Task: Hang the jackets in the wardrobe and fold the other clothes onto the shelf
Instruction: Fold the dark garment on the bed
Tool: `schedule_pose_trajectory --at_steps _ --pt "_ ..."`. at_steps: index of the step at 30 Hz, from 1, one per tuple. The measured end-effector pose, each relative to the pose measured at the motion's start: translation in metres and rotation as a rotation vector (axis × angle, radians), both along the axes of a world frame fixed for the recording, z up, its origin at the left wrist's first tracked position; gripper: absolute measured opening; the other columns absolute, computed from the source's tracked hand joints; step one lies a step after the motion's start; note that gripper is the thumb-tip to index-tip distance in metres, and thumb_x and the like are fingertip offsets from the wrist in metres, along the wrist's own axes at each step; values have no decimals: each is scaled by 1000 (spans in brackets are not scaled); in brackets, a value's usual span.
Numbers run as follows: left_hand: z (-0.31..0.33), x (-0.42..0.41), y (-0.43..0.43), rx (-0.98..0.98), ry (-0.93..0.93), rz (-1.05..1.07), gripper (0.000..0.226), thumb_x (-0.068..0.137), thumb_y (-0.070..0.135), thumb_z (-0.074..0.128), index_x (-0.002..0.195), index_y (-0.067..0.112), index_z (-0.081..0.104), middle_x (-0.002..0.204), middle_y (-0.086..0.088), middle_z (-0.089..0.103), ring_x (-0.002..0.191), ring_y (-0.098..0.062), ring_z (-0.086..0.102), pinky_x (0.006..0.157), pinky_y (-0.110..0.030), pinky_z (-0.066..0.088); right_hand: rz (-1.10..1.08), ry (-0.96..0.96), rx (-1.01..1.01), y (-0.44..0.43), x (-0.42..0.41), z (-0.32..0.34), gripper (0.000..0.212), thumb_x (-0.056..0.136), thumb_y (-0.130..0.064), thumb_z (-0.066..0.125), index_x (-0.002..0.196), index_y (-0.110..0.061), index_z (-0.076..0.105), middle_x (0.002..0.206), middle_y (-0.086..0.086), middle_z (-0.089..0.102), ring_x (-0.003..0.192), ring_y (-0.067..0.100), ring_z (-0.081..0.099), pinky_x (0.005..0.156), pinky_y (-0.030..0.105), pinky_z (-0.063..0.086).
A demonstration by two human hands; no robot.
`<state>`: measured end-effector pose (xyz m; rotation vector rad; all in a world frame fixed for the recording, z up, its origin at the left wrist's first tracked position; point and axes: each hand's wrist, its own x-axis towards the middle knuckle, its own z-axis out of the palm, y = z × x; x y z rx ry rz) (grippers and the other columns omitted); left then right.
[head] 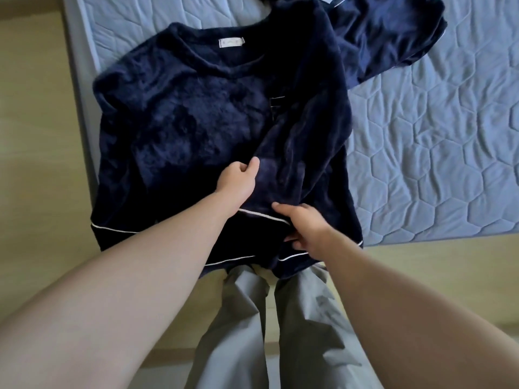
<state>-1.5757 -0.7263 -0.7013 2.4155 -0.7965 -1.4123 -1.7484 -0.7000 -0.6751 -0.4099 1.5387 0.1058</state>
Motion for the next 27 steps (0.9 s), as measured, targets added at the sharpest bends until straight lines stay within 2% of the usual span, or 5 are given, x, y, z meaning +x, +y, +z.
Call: schedule_pose_trajectory --at_steps 5,14,18,22,27 --pt "9 61 26 26 -25 -317 33 78 55 79 93 27 70 87 14 70 81 -6 64 67 -27 47 9 -187 151 34 37 -7 64 70 -55 85 123 -30 60 90 -3 71 58 14 60 47 25 39" --pt "-9 93 36 136 -370 -332 37 98 57 48 79 25 48 92 -3 65 77 -24 57 69 -37 42 334 33 -80 17 56 -24 57 87 -62 66 129 -24 56 100 -5 69 85 16 69 65 31 52" --pt "-11 103 44 278 -76 -261 69 62 78 73 104 25 61 101 5 64 90 -19 63 78 -35 51 104 87 -117 -17 39 -31 42 91 -58 64 112 -22 61 99 1 70 85 20 70 67 33 54" --pt "-11 110 50 400 41 -346 67 49 37 98 105 24 63 102 3 68 89 -17 64 75 -30 53 -87 116 -124 -45 27 -31 35 92 -56 65 105 -24 58 106 3 69 91 23 71 76 39 59" --pt "-7 117 39 478 54 -241 38 47 22 77 84 13 72 80 -8 73 69 -27 70 49 -29 57 -171 98 -107 -63 30 -31 63 90 -50 70 143 -27 44 117 1 63 100 22 68 87 43 58"
